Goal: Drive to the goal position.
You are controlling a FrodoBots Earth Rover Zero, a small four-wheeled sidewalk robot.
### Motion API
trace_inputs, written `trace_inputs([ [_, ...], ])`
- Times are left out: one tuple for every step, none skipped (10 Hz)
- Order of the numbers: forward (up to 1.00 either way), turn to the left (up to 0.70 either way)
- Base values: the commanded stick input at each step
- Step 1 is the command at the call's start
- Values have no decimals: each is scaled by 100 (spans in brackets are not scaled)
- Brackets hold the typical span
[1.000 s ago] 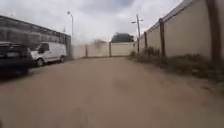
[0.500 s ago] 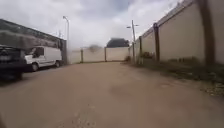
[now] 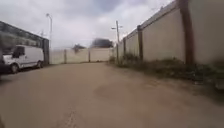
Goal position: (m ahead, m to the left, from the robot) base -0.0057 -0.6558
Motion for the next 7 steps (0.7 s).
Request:
trace_inputs([
  [0,-45],
  [0,-45],
  [0,-45],
  [0,-45],
  [0,-45],
  [0,-45],
  [0,-45],
])
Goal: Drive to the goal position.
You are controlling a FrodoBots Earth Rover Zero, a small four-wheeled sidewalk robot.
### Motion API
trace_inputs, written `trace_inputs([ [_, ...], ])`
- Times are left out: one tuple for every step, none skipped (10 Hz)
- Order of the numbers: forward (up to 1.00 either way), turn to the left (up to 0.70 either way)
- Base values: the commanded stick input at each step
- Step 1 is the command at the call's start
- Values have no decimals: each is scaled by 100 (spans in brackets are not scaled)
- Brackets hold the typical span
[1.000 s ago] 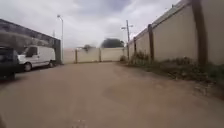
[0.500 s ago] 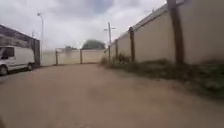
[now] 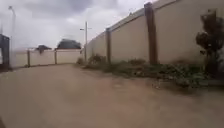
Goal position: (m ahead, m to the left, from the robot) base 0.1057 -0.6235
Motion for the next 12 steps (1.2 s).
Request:
trace_inputs([
  [0,-45],
  [0,-45],
  [0,-45],
  [0,-45],
  [0,-45],
  [0,-45],
  [0,-45],
  [0,-45],
  [0,-45],
  [0,-45],
  [0,-45],
  [0,-45],
])
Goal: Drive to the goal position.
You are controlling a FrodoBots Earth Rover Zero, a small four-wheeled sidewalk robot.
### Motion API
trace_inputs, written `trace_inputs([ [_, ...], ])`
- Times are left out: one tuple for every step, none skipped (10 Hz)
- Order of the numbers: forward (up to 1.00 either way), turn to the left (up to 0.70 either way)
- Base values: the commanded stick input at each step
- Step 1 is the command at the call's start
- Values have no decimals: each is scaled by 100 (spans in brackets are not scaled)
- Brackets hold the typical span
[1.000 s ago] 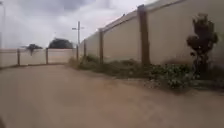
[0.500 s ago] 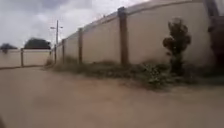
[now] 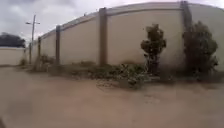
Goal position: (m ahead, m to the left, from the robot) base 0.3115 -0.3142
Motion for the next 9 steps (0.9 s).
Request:
trace_inputs([
  [0,-45],
  [0,-45],
  [0,-45],
  [0,-45],
  [0,-45],
  [0,-45],
  [0,-45],
  [0,-45],
  [0,-45],
])
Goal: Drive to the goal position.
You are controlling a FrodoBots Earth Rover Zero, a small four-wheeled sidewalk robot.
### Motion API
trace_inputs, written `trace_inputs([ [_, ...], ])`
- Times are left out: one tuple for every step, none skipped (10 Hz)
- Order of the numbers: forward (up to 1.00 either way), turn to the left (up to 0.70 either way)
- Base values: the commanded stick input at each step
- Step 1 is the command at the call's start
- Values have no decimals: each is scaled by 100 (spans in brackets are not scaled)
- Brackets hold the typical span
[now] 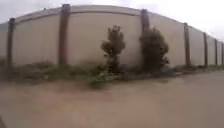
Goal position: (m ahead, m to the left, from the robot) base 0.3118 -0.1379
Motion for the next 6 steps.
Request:
trace_inputs([
  [0,-45],
  [0,-45],
  [0,-45],
  [0,-45],
  [0,-45],
  [0,-45],
])
